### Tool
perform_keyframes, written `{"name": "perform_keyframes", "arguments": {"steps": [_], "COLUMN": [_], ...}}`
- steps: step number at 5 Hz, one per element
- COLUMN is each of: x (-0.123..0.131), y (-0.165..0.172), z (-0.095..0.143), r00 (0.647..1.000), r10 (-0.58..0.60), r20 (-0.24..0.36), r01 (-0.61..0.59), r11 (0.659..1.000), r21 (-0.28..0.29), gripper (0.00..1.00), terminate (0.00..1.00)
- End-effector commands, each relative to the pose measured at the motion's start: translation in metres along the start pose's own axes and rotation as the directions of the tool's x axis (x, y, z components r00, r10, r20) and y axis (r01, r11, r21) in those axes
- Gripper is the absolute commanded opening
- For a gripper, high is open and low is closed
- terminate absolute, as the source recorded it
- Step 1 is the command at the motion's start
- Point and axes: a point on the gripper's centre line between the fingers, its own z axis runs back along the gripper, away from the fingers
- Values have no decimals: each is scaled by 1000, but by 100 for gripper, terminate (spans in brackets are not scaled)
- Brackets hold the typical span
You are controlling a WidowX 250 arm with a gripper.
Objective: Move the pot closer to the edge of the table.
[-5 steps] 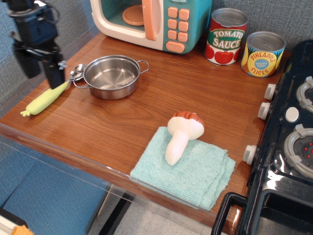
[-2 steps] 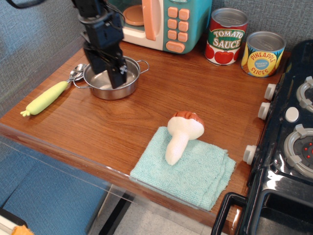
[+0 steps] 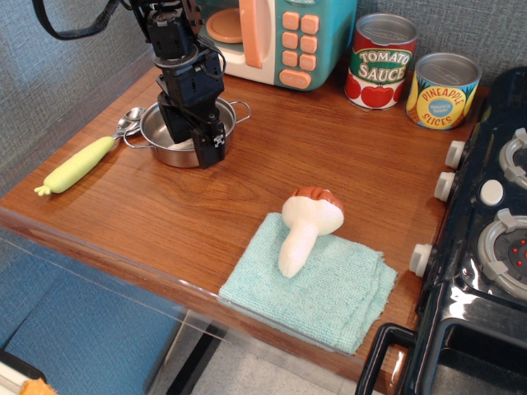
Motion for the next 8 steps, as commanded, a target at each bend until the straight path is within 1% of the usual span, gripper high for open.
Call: {"name": "perform_keyframes", "arguments": {"steps": [1, 2, 3, 4, 5, 6, 7, 8], "x": [-9, -15, -13, -4, -17, -44, -67, -79], "y": [-1, -1, -2, -4, -19, -46, -61, -73], "z": [12, 18, 47, 96, 101, 75, 59, 46], "r00": [999, 997, 996, 989, 996, 997, 996, 993], "r10": [-35, -74, -70, -43, -34, -72, -72, -82], "r20": [7, -1, 54, 142, 88, -9, -52, -87], "r01": [35, 74, 68, 38, 31, 72, 76, 90], "r11": [999, 997, 997, 999, 999, 995, 994, 993], "r21": [10, 23, 34, 34, 34, 63, 78, 83], "gripper": [0, 0, 0, 0, 0, 0, 0, 0], "terminate": [0, 0, 0, 0, 0, 0, 0, 0]}}
